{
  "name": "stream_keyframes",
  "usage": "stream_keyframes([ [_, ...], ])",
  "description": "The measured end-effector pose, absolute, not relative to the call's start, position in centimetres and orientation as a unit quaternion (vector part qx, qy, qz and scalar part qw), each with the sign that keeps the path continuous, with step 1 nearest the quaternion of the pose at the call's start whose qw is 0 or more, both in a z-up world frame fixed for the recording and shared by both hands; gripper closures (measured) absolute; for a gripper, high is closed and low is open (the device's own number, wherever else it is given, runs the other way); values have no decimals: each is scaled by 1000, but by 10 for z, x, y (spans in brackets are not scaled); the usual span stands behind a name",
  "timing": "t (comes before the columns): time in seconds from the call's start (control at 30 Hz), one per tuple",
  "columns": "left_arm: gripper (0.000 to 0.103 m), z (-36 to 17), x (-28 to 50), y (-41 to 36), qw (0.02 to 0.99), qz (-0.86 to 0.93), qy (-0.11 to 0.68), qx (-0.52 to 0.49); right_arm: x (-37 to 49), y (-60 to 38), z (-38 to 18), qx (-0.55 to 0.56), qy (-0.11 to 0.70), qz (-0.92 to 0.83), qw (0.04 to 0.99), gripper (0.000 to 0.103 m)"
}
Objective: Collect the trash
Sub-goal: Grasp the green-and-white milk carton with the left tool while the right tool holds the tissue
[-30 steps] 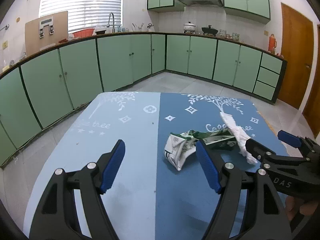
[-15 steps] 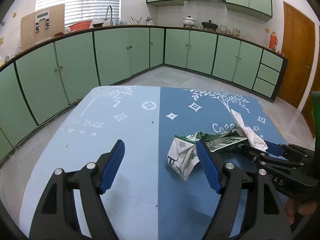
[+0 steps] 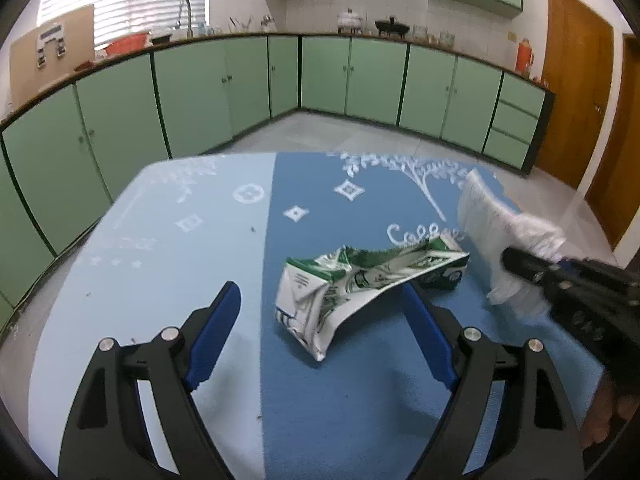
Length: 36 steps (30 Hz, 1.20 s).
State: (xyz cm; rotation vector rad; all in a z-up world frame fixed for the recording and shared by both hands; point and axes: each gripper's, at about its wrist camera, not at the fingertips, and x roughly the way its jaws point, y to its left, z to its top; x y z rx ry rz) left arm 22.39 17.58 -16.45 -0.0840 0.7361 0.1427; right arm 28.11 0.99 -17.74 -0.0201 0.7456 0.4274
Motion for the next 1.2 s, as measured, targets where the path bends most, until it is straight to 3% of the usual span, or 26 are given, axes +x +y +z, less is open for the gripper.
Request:
stream_keyframes([
  [0.2,60,-174,233,176,919,49,388,-59,279,1,-172,-4,354,202,913,95],
  [0.33,67,-175,232,162,917,7,393,-72,280,-4,-172,0,353,197,915,95],
  [0.5,65,-171,225,139,919,-39,386,-65,278,-12,-170,4,347,188,919,95],
  [0.53,61,-169,223,138,922,-36,381,-62,279,-15,-170,4,346,187,919,95],
  [0.6,43,-165,222,138,925,-31,373,-57,279,-20,-169,5,346,183,920,95],
  [0.67,33,-163,223,140,927,-25,369,-52,279,-24,-170,7,347,179,921,95],
  [0.9,20,-172,243,135,921,-40,385,-42,279,-35,-170,17,347,168,923,95],
  [1.13,18,-183,265,119,910,-38,413,-18,279,-40,-174,18,353,161,921,95],
  [1.17,19,-186,268,118,907,-38,420,-16,279,-41,-175,18,354,161,921,95],
  [1.2,27,-187,270,118,905,-37,424,-15,278,-40,-175,17,355,161,921,95],
])
